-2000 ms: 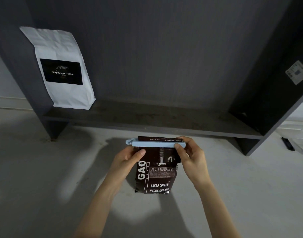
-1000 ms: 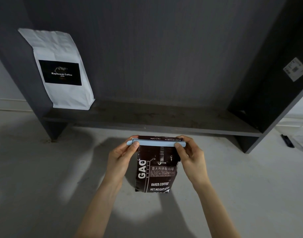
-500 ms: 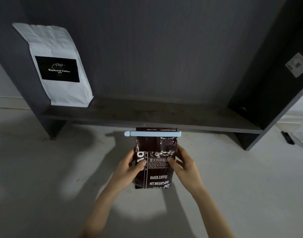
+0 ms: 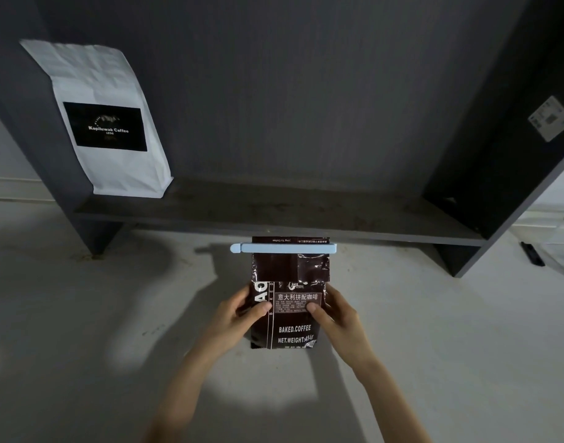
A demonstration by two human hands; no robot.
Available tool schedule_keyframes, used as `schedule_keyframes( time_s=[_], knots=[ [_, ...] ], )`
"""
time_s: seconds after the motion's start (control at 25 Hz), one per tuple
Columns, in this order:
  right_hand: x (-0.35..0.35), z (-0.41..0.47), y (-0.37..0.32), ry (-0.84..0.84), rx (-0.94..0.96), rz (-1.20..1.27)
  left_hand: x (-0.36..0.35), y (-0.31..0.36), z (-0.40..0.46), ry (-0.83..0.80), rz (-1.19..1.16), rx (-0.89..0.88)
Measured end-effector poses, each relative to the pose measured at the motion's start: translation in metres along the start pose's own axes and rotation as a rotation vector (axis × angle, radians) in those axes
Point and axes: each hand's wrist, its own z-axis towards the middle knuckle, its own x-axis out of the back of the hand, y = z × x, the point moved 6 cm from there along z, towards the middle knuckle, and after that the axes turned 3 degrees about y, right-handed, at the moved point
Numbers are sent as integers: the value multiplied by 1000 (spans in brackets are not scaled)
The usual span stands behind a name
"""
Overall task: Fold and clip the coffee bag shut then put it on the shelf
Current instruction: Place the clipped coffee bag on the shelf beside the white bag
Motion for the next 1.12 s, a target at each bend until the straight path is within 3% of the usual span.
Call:
schedule_keyframes(
  time_s=[0.44, 0.88, 1.12],
  knots=[
    [0, 8, -25, 84, 68, -127, 21, 24, 3, 124, 141, -137],
    [-44, 80, -141, 3, 288, -138, 106, 128, 41, 315, 321, -393],
    [-68, 126, -178, 4, 350, -174, 144, 148, 84, 372, 339, -457]
  ],
)
